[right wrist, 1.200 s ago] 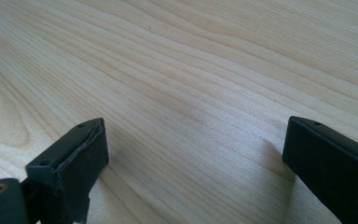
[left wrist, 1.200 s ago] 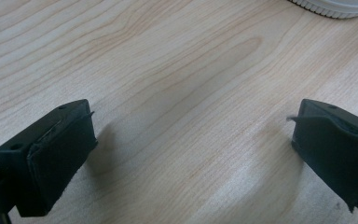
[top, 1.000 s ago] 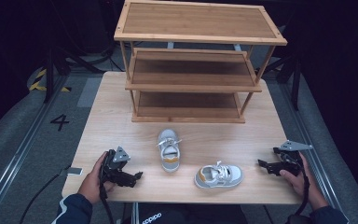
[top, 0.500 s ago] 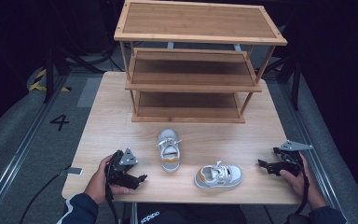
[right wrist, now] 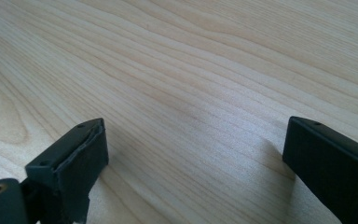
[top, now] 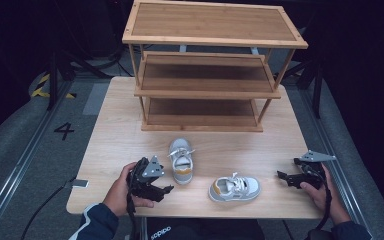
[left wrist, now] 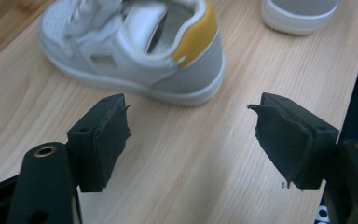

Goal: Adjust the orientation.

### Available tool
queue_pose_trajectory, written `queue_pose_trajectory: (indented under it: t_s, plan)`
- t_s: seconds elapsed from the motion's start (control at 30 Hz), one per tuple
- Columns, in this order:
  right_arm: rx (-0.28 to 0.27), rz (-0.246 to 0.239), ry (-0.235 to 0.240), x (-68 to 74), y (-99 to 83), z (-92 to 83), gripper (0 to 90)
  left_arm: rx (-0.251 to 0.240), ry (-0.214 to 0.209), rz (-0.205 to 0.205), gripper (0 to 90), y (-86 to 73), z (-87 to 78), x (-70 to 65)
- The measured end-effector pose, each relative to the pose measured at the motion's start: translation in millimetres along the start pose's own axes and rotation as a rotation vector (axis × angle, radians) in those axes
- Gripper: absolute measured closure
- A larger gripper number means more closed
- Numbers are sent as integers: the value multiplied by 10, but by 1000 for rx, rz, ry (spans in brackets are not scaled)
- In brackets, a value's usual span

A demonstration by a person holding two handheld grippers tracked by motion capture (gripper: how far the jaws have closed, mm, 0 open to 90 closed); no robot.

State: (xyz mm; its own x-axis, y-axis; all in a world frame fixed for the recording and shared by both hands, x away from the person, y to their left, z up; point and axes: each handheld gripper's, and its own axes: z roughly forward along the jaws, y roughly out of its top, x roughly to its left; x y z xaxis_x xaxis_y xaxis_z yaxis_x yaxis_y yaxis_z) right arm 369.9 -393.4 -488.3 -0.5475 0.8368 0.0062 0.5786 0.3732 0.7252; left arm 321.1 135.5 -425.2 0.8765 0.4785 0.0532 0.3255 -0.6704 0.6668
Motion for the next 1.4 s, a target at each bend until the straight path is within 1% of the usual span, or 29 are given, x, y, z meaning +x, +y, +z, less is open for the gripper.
queue_pose_trajectory:
  t_s: [0.07, 0.1, 0.17, 0.2, 0.23, 0.3, 0.37, 0.4, 0.43, 0.5, 0.57, 0.6, 0.63, 0.67, 0.7, 0.73, 0.8, 0.87, 0.9, 0.93, 0.97, 1.13, 1.23, 1.33, 1.4]
  plan:
    - [0, 1, -1, 0, -2, -1, 69, 2, -5, 3, 270, 59, 11, -14]
    - [0, 1, -1, 0, -1, -1, 69, 3, 4, 7, 277, 91, 20, -19]
    - [0, 0, -1, -1, -1, -1, 70, 0, -13, 17, 290, 148, 32, -35]
    - [0, 1, -1, -1, -1, -1, 70, 4, -14, 35, 295, 180, 36, -42]
    - [0, 1, -1, -1, -2, -1, 70, 5, -12, 44, 295, 209, 42, -55]
    - [0, 0, -1, -1, -2, -2, 70, 4, -21, 60, 306, 265, 64, -81]
    - [0, 0, -1, -1, -3, -2, 69, 12, -21, 75, 308, 310, 90, -99]
    - [0, 1, -1, -1, -2, -2, 70, 14, -32, 80, 308, 332, 109, -106]
    - [0, 1, -1, -1, -2, -2, 69, 22, -27, 87, 316, 353, 126, -114]
    - [0, 1, -1, -1, -3, -2, 70, 27, -38, 90, 321, 391, 168, -120]
    - [0, 1, -1, -2, -4, -4, 70, 48, -27, 109, 324, 432, 214, -116]
    - [0, 1, -1, -2, -4, -4, 69, 52, -32, 106, 327, 443, 235, -113]
    - [0, 1, -1, -3, -4, -4, 70, 61, -33, 114, 334, 463, 271, -101]
    - [0, 1, -1, -3, -4, -4, 70, 61, -33, 114, 338, 463, 271, -101]
    - [0, 1, -1, -3, -4, -4, 69, 70, -40, 112, 358, 473, 297, -96]
    - [0, 1, -1, -3, -4, -4, 69, 85, -48, 120, 358, 483, 311, -90]
    - [0, 1, 0, -3, -4, -4, 69, 122, -46, 132, 369, 504, 372, -81]
    - [0, 1, -1, -3, -5, -5, 70, 150, -60, 137, 392, 517, 419, -56]
    - [0, 1, 0, -3, -6, -5, 70, 162, -61, 144, 400, 522, 433, -48]
    - [0, 1, 0, -3, -6, -5, 70, 172, -61, 141, 409, 525, 445, -48]
    - [0, 1, 0, -3, -5, -6, 69, 190, -72, 156, 420, 535, 462, -30]
    - [-1, 1, 0, -3, -6, -5, 70, 241, -95, 183, 455, 571, 516, 13]
    - [0, 0, -1, -4, -6, -5, 70, 274, -100, 200, 466, 606, 541, 25]
    - [0, 0, -1, -4, -6, -5, 69, 298, -117, 206, 475, 632, 565, 34]
    - [-1, 0, 1, -5, -7, -7, 69, 323, -117, 212, 491, 659, 584, 38]
